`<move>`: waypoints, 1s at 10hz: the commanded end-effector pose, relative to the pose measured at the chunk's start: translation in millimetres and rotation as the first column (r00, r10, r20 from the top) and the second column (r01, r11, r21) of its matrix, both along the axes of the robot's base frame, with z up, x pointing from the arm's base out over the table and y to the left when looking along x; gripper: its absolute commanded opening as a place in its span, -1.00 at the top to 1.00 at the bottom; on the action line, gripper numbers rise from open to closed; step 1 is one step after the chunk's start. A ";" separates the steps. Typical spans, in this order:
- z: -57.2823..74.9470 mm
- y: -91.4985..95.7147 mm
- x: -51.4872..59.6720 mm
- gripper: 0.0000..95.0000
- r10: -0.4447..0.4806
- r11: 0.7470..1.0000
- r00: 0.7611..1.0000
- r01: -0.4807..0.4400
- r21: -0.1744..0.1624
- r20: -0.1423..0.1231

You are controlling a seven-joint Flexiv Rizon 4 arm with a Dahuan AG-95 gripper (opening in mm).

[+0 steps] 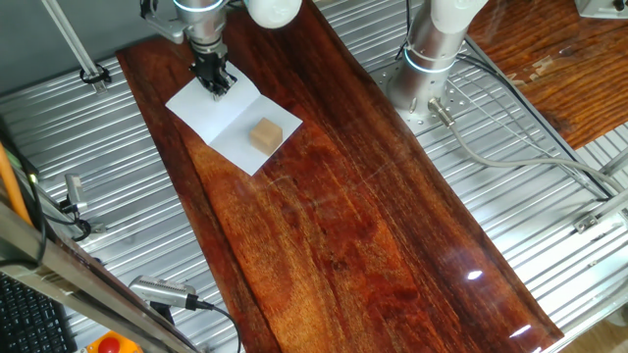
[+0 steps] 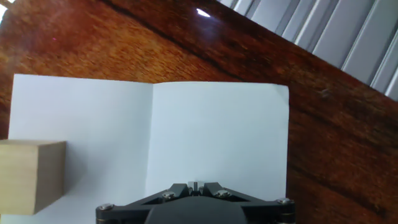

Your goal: Unfold a piece of paper

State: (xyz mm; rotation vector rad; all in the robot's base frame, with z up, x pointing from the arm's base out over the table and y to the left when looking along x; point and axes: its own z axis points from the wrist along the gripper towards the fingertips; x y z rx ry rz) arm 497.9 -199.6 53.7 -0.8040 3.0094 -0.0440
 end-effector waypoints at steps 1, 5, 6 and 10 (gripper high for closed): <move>-1.3 -0.6 0.3 1.00 -0.058 0.998 0.998 0.057 -0.021 -0.031; -8.7 -2.5 1.7 1.00 -0.071 0.997 0.997 0.071 0.006 -0.021; -15.4 -3.9 2.6 1.00 -0.080 0.997 0.997 0.080 0.018 -0.018; -23.6 -4.7 3.5 1.00 -0.096 0.995 0.995 0.097 0.026 -0.025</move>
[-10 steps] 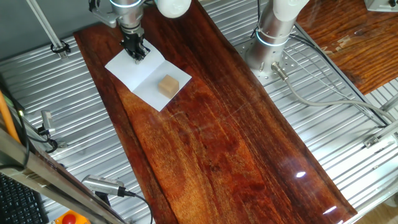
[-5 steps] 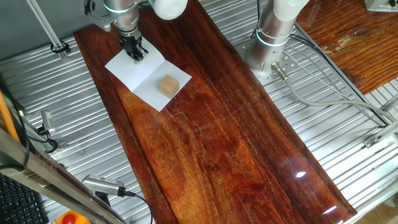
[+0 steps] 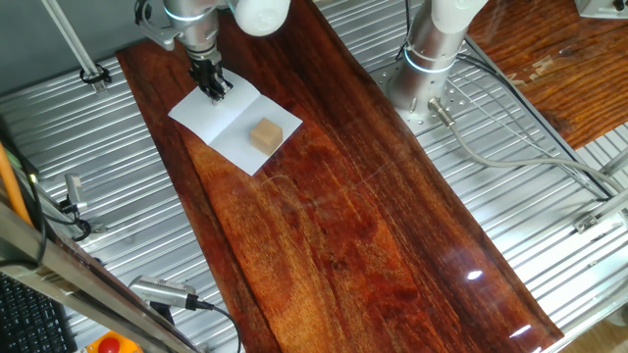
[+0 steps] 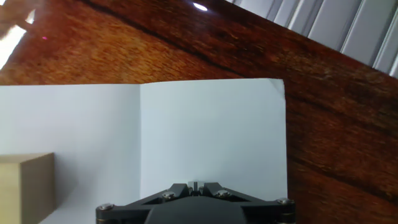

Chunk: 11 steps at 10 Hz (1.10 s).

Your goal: Unfold a piece of paper

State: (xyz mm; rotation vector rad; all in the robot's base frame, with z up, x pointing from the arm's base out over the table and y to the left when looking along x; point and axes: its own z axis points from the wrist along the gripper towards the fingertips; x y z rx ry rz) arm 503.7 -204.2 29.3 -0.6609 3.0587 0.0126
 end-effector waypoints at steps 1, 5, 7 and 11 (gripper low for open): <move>0.4 0.0 -2.5 1.00 0.000 1.000 1.000 0.000 -0.006 -0.002; 1.2 -0.2 -3.7 1.00 -0.016 0.999 1.000 0.016 -0.036 -0.026; 1.2 -0.2 -3.7 1.00 -0.032 0.999 0.999 0.032 -0.022 -0.026; -6.6 -1.0 -2.5 1.00 -0.048 0.999 0.998 0.047 -0.021 -0.027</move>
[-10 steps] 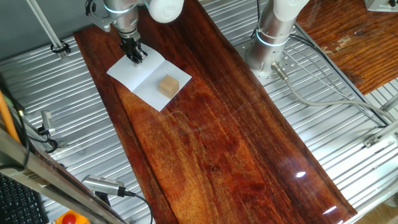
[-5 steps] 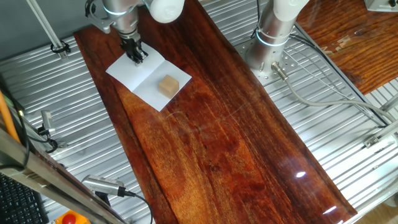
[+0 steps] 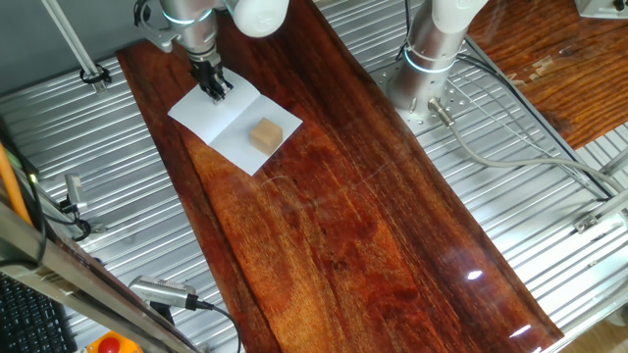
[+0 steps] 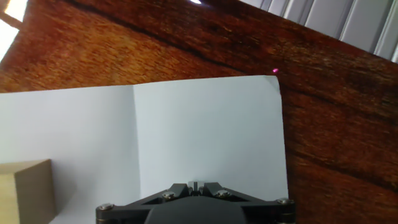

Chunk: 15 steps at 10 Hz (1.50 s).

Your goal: Unfold a piece of paper

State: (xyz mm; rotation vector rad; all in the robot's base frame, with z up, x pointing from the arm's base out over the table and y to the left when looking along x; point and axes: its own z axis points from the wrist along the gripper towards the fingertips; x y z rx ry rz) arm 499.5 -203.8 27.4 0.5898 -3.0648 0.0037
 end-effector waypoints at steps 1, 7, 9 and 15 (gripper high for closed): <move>-8.2 -1.9 2.2 1.00 -0.003 1.000 1.000 0.003 -0.005 0.003; -4.1 0.9 1.6 1.00 0.003 1.000 1.000 -0.003 -0.004 0.008; -3.9 0.9 1.6 1.00 0.000 1.000 1.000 0.000 -0.004 0.008; -3.9 0.9 1.6 1.00 0.094 0.996 0.996 -0.094 0.006 -0.001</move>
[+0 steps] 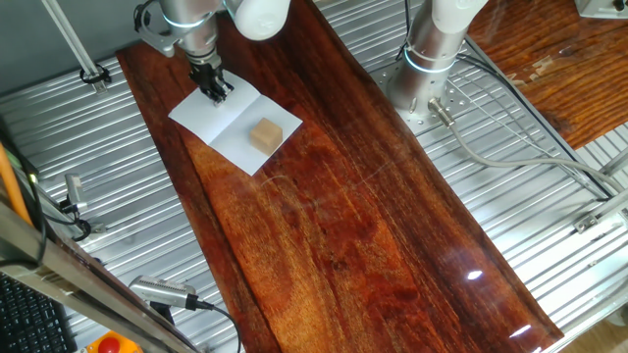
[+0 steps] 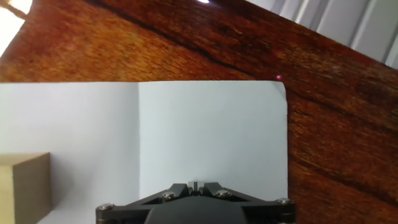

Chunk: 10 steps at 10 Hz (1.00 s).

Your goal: Unfold a piece of paper

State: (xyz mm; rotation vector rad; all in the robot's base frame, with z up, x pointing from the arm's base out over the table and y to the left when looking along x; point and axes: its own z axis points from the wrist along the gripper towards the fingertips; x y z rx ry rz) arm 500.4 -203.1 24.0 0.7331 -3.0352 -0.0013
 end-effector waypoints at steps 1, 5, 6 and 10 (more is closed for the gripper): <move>1.0 5.5 3.8 1.00 -0.006 1.000 1.000 0.006 0.006 0.001; 13.0 34.4 44.0 1.00 -0.028 0.999 1.000 0.028 0.018 0.003; 14.4 44.7 55.1 1.00 -0.036 0.999 0.999 0.036 0.019 0.003; 9.4 50.6 66.0 1.00 -0.033 0.999 0.999 0.033 0.015 -0.002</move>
